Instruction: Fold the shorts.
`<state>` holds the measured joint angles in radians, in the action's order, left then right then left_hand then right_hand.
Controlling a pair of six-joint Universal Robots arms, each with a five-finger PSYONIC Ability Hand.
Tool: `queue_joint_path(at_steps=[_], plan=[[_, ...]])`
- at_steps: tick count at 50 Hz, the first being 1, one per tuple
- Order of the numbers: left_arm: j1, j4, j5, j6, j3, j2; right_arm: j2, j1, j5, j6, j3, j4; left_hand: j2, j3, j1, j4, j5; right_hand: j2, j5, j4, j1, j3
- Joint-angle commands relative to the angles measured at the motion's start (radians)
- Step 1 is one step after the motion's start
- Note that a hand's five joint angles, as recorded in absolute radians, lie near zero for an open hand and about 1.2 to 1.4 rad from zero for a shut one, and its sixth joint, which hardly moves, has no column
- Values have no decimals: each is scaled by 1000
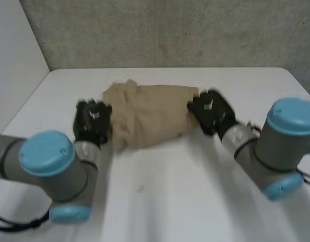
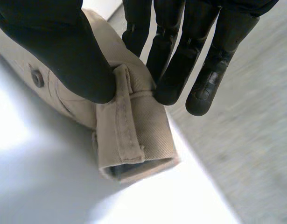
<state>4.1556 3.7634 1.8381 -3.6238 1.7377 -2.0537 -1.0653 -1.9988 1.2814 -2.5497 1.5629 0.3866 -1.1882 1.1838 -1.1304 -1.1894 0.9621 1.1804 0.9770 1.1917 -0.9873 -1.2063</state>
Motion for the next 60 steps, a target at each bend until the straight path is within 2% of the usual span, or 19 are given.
queue_joint_path(at_steps=[1,3,5,8,10,16,20,26,32,37,43,48,54,60], plan=[[-31,-176,0,-19,109,78,-5,0,12,54,144,-41,90,-86,32,91,-38,88,117,77,-281,-62],[-31,-217,0,-15,123,105,-22,5,13,48,164,-70,214,-209,156,215,-162,-70,-41,-81,-123,96],[-31,-273,0,-9,135,156,-67,17,16,36,180,-118,448,-443,390,449,-396,-460,-431,-471,267,486],[-23,-321,-3,-4,140,220,-143,55,22,-22,187,-179,525,-521,468,527,-474,-836,-807,-847,643,862],[-11,-352,-8,11,138,280,-172,77,21,-78,183,-195,531,-527,474,533,-480,-863,-834,-875,670,889],[55,-363,-16,74,123,382,-249,156,6,-375,134,-219,534,-530,477,535,-483,-913,-885,-925,720,939],[118,-361,-52,106,97,383,-252,179,0,-486,86,-278,534,-530,477,535,-483,-890,-861,-901,697,916],[181,-370,-186,163,63,304,-213,176,3,-494,-15,-434,525,-521,468,527,-474,-828,-799,-840,635,854],[202,-389,-264,215,49,241,-157,170,3,-491,-43,-505,525,-521,468,527,-474,-734,-706,-746,541,760],[290,-416,-315,249,34,228,-127,169,4,-488,-14,-476,523,-518,465,524,-471,-679,-650,-690,485,704],[322,-488,-398,281,13,178,-73,147,12,-457,20,-367,514,-509,456,515,-462,-667,-638,-678,474,693],[330,-560,-430,284,10,167,-38,124,13,-354,63,-250,528,-524,471,530,-477,-602,-573,-614,409,628],[321,-568,-430,284,25,170,-5,121,15,-285,72,-189,528,-524,471,530,-477,-379,-351,-391,186,405],[314,-568,-425,284,26,161,8,118,13,-277,72,-180,514,-509,456,515,-462,215,244,204,-408,-189]])
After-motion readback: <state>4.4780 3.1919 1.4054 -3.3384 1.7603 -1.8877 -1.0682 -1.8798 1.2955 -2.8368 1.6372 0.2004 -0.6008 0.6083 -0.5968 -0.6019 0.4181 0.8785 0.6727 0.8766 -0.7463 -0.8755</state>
